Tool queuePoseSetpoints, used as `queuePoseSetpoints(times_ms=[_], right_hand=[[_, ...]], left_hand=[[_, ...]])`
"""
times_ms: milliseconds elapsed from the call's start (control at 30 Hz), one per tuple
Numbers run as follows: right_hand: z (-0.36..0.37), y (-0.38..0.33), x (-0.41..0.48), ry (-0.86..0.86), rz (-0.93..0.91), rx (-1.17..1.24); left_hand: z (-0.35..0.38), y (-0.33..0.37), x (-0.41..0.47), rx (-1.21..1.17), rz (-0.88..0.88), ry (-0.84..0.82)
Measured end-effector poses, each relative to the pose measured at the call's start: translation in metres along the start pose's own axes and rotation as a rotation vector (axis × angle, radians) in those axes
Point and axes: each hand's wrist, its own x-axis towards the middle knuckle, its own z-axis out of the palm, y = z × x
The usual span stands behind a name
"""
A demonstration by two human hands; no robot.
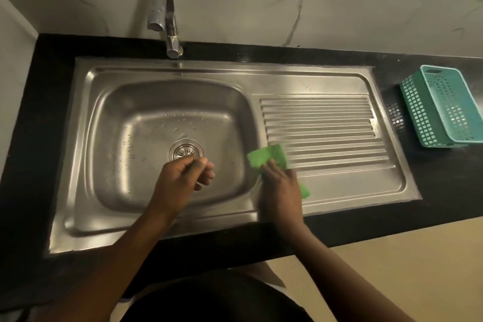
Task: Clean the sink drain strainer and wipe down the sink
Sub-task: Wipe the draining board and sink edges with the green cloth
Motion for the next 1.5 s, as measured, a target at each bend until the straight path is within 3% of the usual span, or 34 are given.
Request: queuePoseSetpoints(times_ms=[200,267,333,433,533,767,867,1133,1500], right_hand=[[-0.004,-0.037,-0.01,-0.203,-0.073,0.181],[-0.016,-0.049,-0.006,-0.303,0.022,0.321],[-0.029,-0.06,0.001,-0.298,0.187,0.538],[-0.045,-0.074,0.011,-0.265,0.397,0.996],[-0.051,-0.079,0.019,-0.366,0.599,1.438],[-0.07,-0.09,0.013,-0.544,0.666,1.798],[-0.073,-0.088,0.008,-0.556,0.673,1.781],[-0.082,-0.051,-0.011,-0.475,0.511,1.431],[-0.131,0.027,-0.048,-0.385,0.345,1.362]], left_hand=[[-0.001,-0.003,-0.001,0.034,0.003,-0.008],[-0.003,-0.002,0.002,0.038,0.01,0.002],[-0.004,0.0,0.003,0.025,0.013,0.03],[-0.008,-0.001,0.005,0.056,-0.001,0.064],[-0.013,-0.004,0.006,0.122,-0.074,0.049],[0.001,0.0,-0.001,-0.02,-0.253,-0.221],[0.01,0.004,-0.006,-0.044,-0.197,-0.223],[0.032,0.017,-0.017,0.018,-0.09,-0.127],[0.119,0.03,-0.049,0.054,0.027,-0.161]])
